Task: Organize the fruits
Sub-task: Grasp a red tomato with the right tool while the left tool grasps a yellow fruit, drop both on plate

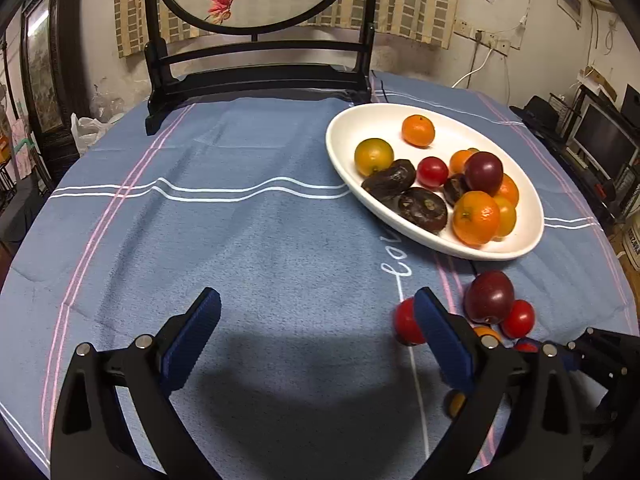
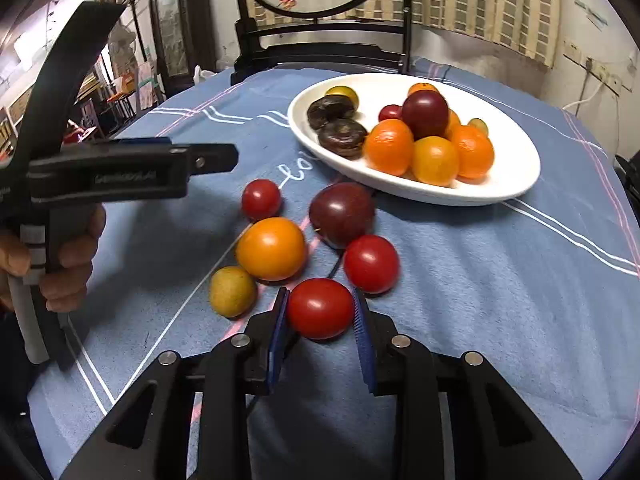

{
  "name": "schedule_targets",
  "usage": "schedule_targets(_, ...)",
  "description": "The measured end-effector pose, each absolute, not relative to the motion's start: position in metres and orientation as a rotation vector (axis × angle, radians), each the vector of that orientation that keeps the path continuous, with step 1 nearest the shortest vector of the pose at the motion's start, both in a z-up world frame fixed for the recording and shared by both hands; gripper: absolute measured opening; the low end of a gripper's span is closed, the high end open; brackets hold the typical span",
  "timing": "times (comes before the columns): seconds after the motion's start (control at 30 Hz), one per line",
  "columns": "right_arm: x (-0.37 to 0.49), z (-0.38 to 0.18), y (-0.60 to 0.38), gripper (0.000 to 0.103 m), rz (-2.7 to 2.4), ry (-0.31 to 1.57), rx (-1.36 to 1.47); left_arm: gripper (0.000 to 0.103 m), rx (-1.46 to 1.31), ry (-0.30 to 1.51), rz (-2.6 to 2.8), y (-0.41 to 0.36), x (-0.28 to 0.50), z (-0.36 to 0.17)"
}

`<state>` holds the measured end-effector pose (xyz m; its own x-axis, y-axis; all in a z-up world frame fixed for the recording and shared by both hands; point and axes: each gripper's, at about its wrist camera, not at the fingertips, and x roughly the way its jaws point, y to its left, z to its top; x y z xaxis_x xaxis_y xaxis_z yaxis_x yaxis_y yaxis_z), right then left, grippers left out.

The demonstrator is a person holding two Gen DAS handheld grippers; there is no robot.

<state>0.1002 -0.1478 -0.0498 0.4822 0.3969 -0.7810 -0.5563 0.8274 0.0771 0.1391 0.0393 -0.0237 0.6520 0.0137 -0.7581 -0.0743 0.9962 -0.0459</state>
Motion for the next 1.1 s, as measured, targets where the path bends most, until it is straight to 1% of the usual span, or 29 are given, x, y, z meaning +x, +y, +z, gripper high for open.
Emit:
schedule_targets(0.2,0.112,-0.028,-0.183,0.031,0.507,0.842,-0.087,0.095,-0.061,0.869,-0.023,0.027,0.131,-0.023)
schedule_targets(0.37,0.121,-0.027,-0.198,0.031,0.455,0.837,-0.043,0.095,-0.083,0.917,-0.124,0.003,0.119,-0.030)
schedule_targets(0.47,0.121,-0.026,-0.197,0.031,0.466,0.826,-0.045,0.094,-0.045,0.924,-0.173,-0.013,0.113,-0.035)
schedule_targets(0.53,0.119,-0.026,-0.196,0.031,0.474,0.821,-0.050,0.084,-0.010,0.935,-0.193,-0.023,0.109,-0.039)
schedule_targets(0.7,0.118,-0.024,-0.192,0.031,0.481,0.818,-0.059,0.067,0.040,0.984,-0.249,-0.039,0.108,-0.051)
schedule_targets(0.73,0.118,-0.024,-0.192,0.031,0.482,0.816,-0.058,0.058,0.056,0.974,-0.244,-0.041,0.107,-0.052)
schedule_targets(0.77,0.117,-0.024,-0.191,0.031,0.483,0.816,-0.058,0.055,0.071,0.969,-0.237,-0.043,0.106,-0.052)
schedule_targets(0.8,0.117,-0.023,-0.191,0.031,0.483,0.815,-0.058,0.048,0.091,0.963,-0.228,-0.044,0.105,-0.053)
schedule_targets(0.87,0.117,-0.023,-0.191,0.031,0.485,0.813,-0.059,0.031,0.115,0.958,-0.251,-0.046,0.104,-0.052)
schedule_targets(0.9,0.117,-0.023,-0.191,0.031,0.485,0.812,-0.059,0.026,0.133,0.960,-0.276,-0.049,0.101,-0.049)
schedule_targets(1.03,0.116,-0.021,-0.191,0.031,0.486,0.799,-0.055,0.026,0.234,0.882,-0.305,-0.057,0.084,-0.039)
schedule_targets(1.1,0.115,-0.019,-0.192,0.031,0.484,0.790,-0.051,0.025,0.197,0.879,-0.274,-0.049,0.087,-0.034)
